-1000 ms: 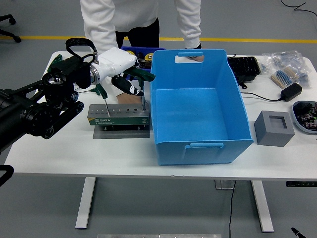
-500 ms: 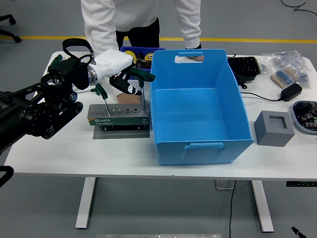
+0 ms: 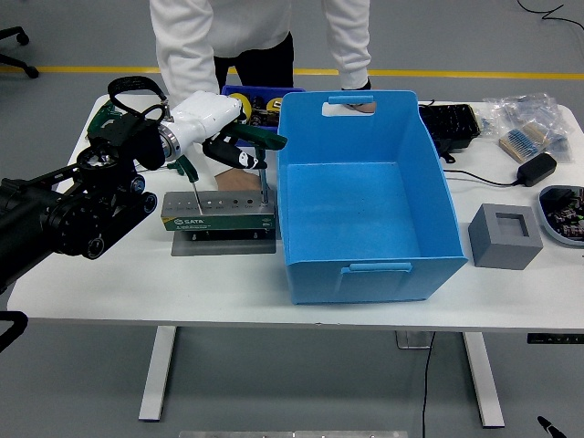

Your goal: Lift tool from toolbox,place it in box,lift tool from toolbox,place it in box

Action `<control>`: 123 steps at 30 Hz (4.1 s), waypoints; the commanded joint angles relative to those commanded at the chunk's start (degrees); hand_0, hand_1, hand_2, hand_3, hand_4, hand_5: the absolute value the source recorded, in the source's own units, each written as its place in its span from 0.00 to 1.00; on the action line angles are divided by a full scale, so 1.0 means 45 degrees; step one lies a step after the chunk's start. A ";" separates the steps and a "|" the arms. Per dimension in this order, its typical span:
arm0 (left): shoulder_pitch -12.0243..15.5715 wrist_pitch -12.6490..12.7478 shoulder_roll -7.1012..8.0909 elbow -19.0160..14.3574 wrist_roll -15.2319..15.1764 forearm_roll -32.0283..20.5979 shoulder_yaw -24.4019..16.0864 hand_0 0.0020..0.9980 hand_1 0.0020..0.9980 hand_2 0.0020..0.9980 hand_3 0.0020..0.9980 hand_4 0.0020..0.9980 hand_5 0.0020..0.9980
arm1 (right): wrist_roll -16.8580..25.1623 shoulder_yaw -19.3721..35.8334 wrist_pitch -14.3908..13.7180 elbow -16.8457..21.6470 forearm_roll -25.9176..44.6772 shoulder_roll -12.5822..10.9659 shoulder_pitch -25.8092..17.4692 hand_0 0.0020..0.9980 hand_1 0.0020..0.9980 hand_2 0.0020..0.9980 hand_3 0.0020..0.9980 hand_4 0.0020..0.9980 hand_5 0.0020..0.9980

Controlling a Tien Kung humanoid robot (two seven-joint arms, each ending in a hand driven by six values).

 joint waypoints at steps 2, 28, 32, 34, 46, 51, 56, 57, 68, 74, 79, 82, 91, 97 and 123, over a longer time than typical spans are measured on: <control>0.0020 0.0062 0.0005 0.0028 -0.0005 -0.0117 0.0028 0.19 0.08 0.10 0.07 1.00 0.82 | 0.0004 -0.0009 -0.0001 0.0000 0.0008 0.0002 0.0001 0.72 0.70 0.76 0.68 0.93 0.81; 0.0191 0.1247 0.0211 -0.0297 -0.0791 -0.0880 0.0131 0.17 0.05 0.07 0.01 1.00 0.90 | 0.0006 -0.0003 -0.0004 -0.0009 0.0015 0.0027 -0.0041 0.72 0.70 0.76 0.68 0.93 0.81; 0.0190 0.1352 0.0302 -0.0514 -0.0928 -0.0975 0.0061 0.18 0.05 0.07 0.01 1.00 0.95 | 0.0006 0.0005 -0.0004 -0.0011 0.0013 0.0034 -0.0064 0.72 0.70 0.76 0.68 0.93 0.81; 0.0192 0.1448 0.0333 -0.0630 -0.1036 -0.1012 0.0024 0.18 0.05 0.07 0.01 1.00 0.95 | -0.0005 0.0029 -0.0006 -0.0013 -0.0027 0.0040 -0.0077 0.72 0.70 0.76 0.68 0.93 0.81; 0.0256 0.2133 0.0542 -0.1237 -0.1638 -0.1265 -0.0267 0.18 0.05 0.06 0.00 1.00 0.94 | -0.0033 0.0111 -0.0013 -0.0017 -0.0105 0.0080 -0.0180 0.72 0.70 0.76 0.68 0.93 0.81; 0.0219 0.2234 0.0608 -0.1319 -0.1762 -0.1335 -0.0355 0.18 0.05 0.06 0.00 0.98 0.93 | -0.0042 0.0135 -0.0011 -0.0016 -0.0136 0.0087 -0.0201 0.72 0.70 0.76 0.68 0.93 0.81; 0.0210 0.2337 0.0655 -0.1291 -0.1866 -0.1470 -0.0448 0.17 0.05 0.06 0.00 0.95 0.92 | -0.0042 0.0126 -0.0008 -0.0014 -0.0113 0.0096 -0.0217 0.72 0.70 0.76 0.68 0.93 0.81; 0.0201 0.2343 0.0669 -0.1276 -0.1886 -0.1478 -0.0476 0.17 0.05 0.06 0.00 0.95 0.92 | -0.0035 0.0112 -0.0010 -0.0014 -0.0087 0.0096 -0.0214 0.72 0.70 0.76 0.68 0.93 0.81; -0.0003 0.2209 0.1039 -0.1503 -0.2089 -0.1511 -0.0837 0.18 0.04 0.06 0.00 0.84 0.81 | -0.0044 0.0138 -0.0019 -0.0027 -0.0112 0.0111 -0.0213 0.72 0.70 0.76 0.68 0.93 0.81; -0.0124 0.2176 0.1246 -0.1732 -0.2215 -0.1667 -0.0975 0.17 0.04 0.05 0.00 0.75 0.70 | -0.0067 0.0177 -0.0012 -0.0034 -0.0191 0.0116 -0.0233 0.72 0.70 0.76 0.68 0.93 0.81; -0.0203 0.2083 0.1401 -0.1907 -0.2267 -0.1738 -0.1028 0.18 0.04 0.05 0.00 0.74 0.66 | -0.0067 0.0172 -0.0009 -0.0037 -0.0191 0.0111 -0.0237 0.72 0.70 0.76 0.68 0.93 0.81; -0.0246 0.2062 0.1508 -0.2033 -0.2255 -0.1760 -0.1087 0.18 0.04 0.05 0.00 0.74 0.66 | -0.0073 0.0184 -0.0012 -0.0037 -0.0216 0.0112 -0.0244 0.72 0.70 0.76 0.68 0.93 0.81; -0.0546 0.1703 0.1990 -0.2607 -0.2207 -0.1836 -0.1074 0.18 0.04 0.05 0.00 0.73 0.63 | -0.0058 0.0164 -0.0016 -0.0045 -0.0170 0.0118 -0.0265 0.72 0.70 0.76 0.68 0.93 0.81; -0.0870 0.1424 0.2415 -0.2886 -0.2125 -0.2062 -0.1149 0.18 0.04 0.05 0.00 0.72 0.61 | -0.0068 0.0180 -0.0014 -0.0051 -0.0189 0.0120 -0.0287 0.72 0.70 0.76 0.68 0.93 0.81; -0.1473 0.1205 0.1777 -0.5705 -0.1371 -0.3157 0.1582 0.17 0.04 0.05 0.00 0.70 0.57 | -0.0105 0.0234 -0.0015 -0.0051 -0.0230 0.0122 -0.0304 0.72 0.70 0.76 0.68 0.93 0.81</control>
